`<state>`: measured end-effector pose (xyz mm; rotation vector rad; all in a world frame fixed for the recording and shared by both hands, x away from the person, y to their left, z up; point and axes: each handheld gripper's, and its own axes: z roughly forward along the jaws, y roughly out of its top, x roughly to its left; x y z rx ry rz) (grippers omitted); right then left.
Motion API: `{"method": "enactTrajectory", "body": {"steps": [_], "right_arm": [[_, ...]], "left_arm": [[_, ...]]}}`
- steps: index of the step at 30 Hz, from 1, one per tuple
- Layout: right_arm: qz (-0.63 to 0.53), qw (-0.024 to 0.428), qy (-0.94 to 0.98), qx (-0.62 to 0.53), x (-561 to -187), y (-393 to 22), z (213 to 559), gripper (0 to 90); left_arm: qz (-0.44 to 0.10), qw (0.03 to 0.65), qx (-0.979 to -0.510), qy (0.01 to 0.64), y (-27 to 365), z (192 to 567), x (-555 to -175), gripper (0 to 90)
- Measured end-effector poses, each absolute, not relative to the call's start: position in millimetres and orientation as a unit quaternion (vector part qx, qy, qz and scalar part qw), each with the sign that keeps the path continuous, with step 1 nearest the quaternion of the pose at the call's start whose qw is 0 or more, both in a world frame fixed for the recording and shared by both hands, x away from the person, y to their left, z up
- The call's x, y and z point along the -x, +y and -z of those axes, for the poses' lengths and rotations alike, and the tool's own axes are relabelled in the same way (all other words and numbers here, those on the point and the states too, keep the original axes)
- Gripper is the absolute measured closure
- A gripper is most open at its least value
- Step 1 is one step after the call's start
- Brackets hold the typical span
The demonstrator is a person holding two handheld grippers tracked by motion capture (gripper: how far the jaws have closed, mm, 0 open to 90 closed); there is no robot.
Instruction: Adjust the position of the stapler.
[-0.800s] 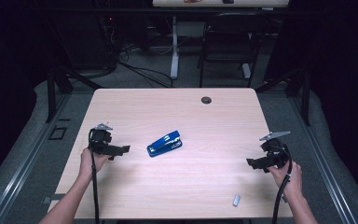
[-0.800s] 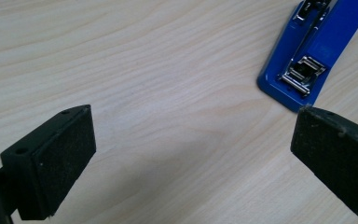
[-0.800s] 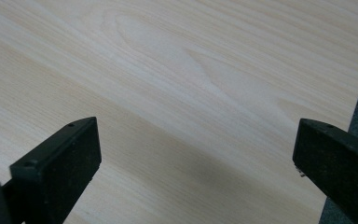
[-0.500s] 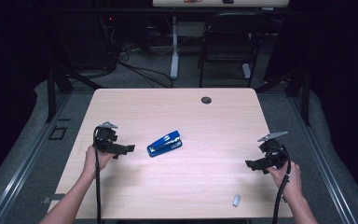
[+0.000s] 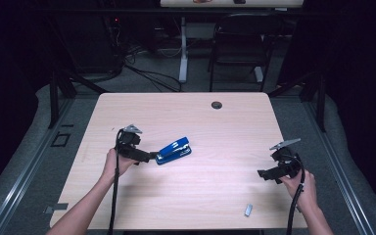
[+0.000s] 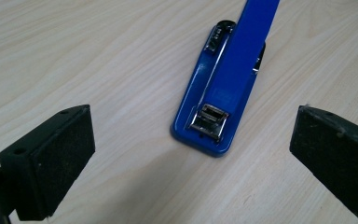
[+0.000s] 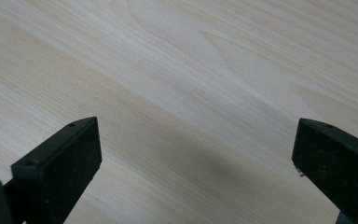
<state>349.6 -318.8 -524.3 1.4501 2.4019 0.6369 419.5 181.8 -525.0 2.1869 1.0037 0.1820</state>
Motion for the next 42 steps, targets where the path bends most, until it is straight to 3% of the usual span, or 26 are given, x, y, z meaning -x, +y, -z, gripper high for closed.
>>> {"method": "enactTrajectory", "body": {"steps": [19, 26, 34, 42], "right_arm": [[-0.209, 0.127, 0.834, -0.494, -350.3, -316.8, 525.7, 1.5], [-0.206, 0.124, 0.836, -0.494, -350.2, -317.8, 526.6, 1.7], [-0.203, 0.122, 0.837, -0.493, -350.2, -318.0, 528.0, 2.1], [-0.204, 0.12, 0.837, -0.494, -350.3, -317.4, 528.4, 2.6]], "left_arm": [[-0.056, 0.351, -0.865, 0.355, 140.2, 530.5, -436.2, 2.7], [-0.05, 0.336, -0.878, 0.338, 120.8, 540.6, -443.5, 15.8], [-0.063, 0.324, -0.883, 0.334, 111.0, 548.5, -446.1, 38.4], [-0.063, 0.323, -0.884, 0.332, 109.5, 552.8, -447.4, 50.3]]}}
